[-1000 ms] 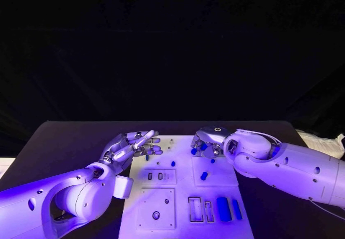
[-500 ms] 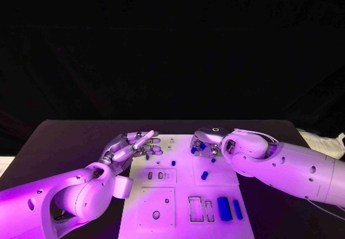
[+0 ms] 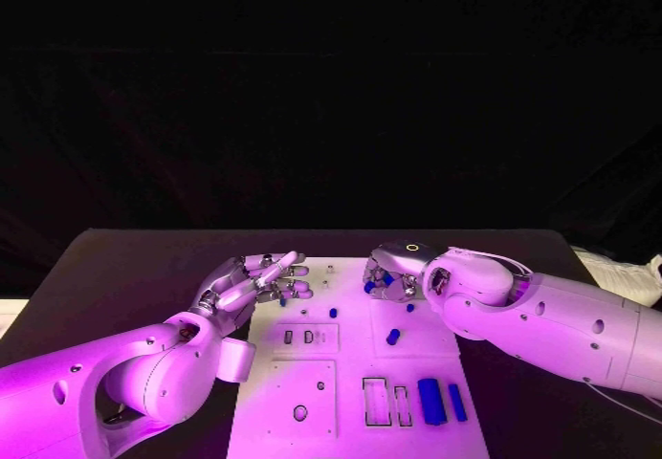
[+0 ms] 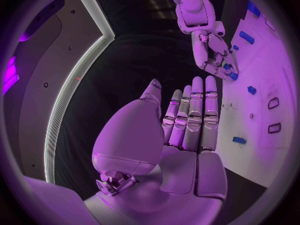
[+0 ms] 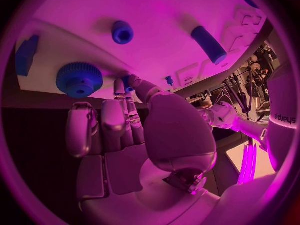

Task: Assemble the parts on the task board

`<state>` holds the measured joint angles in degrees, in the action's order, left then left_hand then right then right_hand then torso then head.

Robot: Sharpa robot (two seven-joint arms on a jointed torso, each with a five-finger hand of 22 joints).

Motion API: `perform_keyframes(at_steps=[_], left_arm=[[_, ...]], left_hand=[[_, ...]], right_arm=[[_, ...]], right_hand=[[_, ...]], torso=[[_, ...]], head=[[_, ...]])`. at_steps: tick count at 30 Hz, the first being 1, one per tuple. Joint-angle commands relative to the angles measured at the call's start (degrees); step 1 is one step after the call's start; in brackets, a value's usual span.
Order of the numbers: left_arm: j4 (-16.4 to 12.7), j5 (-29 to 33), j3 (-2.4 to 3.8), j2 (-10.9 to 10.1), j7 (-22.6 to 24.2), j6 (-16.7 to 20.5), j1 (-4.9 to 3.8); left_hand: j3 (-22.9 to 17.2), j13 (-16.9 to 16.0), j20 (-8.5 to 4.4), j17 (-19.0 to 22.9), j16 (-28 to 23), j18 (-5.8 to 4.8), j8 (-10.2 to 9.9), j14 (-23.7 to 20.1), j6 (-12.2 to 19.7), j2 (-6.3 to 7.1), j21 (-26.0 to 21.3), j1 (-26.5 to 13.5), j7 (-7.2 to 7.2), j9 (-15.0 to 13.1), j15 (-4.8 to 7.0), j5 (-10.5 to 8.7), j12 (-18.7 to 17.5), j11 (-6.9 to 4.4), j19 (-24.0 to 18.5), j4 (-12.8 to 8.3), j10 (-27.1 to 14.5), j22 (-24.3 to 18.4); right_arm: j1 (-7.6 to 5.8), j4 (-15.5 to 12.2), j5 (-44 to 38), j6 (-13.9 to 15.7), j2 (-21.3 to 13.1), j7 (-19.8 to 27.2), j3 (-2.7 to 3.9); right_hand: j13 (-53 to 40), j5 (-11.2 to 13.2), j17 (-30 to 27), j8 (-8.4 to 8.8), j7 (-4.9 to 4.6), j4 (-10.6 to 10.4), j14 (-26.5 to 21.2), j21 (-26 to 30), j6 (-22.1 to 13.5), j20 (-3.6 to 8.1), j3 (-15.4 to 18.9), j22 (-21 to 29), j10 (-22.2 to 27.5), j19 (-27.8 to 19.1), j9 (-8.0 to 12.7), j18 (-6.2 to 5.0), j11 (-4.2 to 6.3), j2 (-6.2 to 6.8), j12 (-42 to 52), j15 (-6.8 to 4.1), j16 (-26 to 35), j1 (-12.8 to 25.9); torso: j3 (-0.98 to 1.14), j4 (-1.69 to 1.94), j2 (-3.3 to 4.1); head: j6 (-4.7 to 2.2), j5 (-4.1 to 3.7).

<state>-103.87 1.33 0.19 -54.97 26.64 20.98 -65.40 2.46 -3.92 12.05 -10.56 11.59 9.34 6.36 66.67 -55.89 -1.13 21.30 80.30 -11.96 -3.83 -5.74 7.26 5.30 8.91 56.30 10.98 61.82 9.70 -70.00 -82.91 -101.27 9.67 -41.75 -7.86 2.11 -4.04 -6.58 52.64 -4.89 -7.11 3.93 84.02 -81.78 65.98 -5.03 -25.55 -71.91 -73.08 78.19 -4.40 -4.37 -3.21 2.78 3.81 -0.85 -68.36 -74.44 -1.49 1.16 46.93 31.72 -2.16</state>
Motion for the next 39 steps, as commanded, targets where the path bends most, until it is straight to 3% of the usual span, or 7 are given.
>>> perform_keyframes(at_steps=[1, 5, 12, 30, 39], left_arm=[[-0.2, 0.0, 0.05, -0.1, 0.1, -1.2, -0.09], [-0.2, 0.0, 0.05, -0.1, 0.1, -1.2, -0.09], [-0.3, 0.0, 0.05, 0.0, 0.1, -1.2, -0.09], [-0.6, 0.0, 0.06, 0.0, 0.1, -1.3, -0.11], [-0.6, 0.0, 0.06, -0.1, 0.0, -1.2, -0.21]], left_hand=[[0.0, 0.1, -0.08, -0.1, -0.4, 1.08, -0.2, 0.2, 0.2, -0.06, 0.3, 0.3, -0.41, 0.1, -0.12, 0.16, -0.3, 0.16, 0.4, -0.4, -0.2, 0.0], [0.0, 0.1, -0.08, -0.1, -0.4, 1.08, -0.2, 0.2, 0.2, -0.06, 0.3, 0.3, -0.41, 0.1, -0.12, 0.16, -0.3, 0.16, 0.4, -0.4, -0.2, 0.0], [0.0, 0.1, -0.07, -0.1, -0.4, 1.08, -0.3, 0.2, 0.2, -0.07, 0.3, 0.3, -0.42, 0.1, -0.13, 0.16, -0.4, 0.17, 0.4, -0.4, -0.2, 0.0], [0.0, 0.1, -0.07, -0.1, -0.4, 1.07, -0.3, 0.2, 0.2, -0.09, 0.3, 0.3, -0.43, 0.1, -0.15, 0.16, -0.4, 0.19, 0.4, -0.4, -0.3, 0.0], [0.0, 0.1, -0.07, -0.1, -0.4, 1.07, -0.3, 0.2, 0.2, -0.09, 0.3, 0.3, -0.43, 0.1, -0.15, 0.16, -0.4, 0.19, 0.4, -0.4, -0.3, 0.0]], right_arm=[[0.01, -0.5, -0.7, 5.6, -0.1, -0.8, 0.02], [-0.08, -0.6, -0.4, 10.0, 0.2, -2.0, 0.09], [-0.59, 1.2, -0.2, 12.9, 2.3, -3.3, 0.14], [-1.04, 7.4, 0.4, 10.9, 9.3, -2.4, 0.13], [-0.98, 8.7, 0.6, 8.8, 10.8, -1.6, 0.05]], right_hand=[[-0.1, -0.4, 0.1, -0.29, 0.27, -0.1, 1.3, -0.3, 0.7, -0.03, -0.3, -0.1, -0.4, 0.5, -0.9, 0.56, 0.08, -1.18, 0.2, -0.47, -0.4, -0.3], [-0.1, -0.4, 0.2, -0.3, 0.23, -0.1, 1.2, -0.4, 0.8, -0.01, -0.5, -0.3, -0.6, 0.6, -1.0, 0.6, 0.09, -1.22, 0.1, -0.48, -0.5, -0.4], [0.0, -0.3, 0.2, -0.2, 0.08, -0.2, 1.2, -0.6, 0.7, -0.01, -0.6, -0.6, -0.5, 0.8, -1.0, 0.66, -0.01, -0.98, 0.0, -0.44, -0.6, -0.4], [0.1, -0.1, 0.5, 0.15, -0.11, -0.6, 1.2, -0.7, 0.5, -0.09, -0.8, -0.8, -0.2, 0.7, -1.1, 0.69, -0.21, -0.53, -0.3, -0.28, -1.0, -0.1], [0.1, 0.0, 0.4, 0.27, -0.15, -0.8, 1.1, -0.8, 0.4, -0.14, -0.7, -0.8, -0.1, 0.7, -1.1, 0.69, -0.27, -0.27, -0.3, -0.22, -1.0, 0.1]], torso=[[-0.04, 0.01, 0.11], [-0.09, 0.04, 0.13], [-0.09, 0.24, 0.32], [-0.12, 0.23, 0.52], [-0.09, 0.19, 0.57]], head=[[-0.18, 0.02], [-0.4, 0.0], [-0.69, 0.3], [-0.64, 0.45], [-0.38, 0.59]])
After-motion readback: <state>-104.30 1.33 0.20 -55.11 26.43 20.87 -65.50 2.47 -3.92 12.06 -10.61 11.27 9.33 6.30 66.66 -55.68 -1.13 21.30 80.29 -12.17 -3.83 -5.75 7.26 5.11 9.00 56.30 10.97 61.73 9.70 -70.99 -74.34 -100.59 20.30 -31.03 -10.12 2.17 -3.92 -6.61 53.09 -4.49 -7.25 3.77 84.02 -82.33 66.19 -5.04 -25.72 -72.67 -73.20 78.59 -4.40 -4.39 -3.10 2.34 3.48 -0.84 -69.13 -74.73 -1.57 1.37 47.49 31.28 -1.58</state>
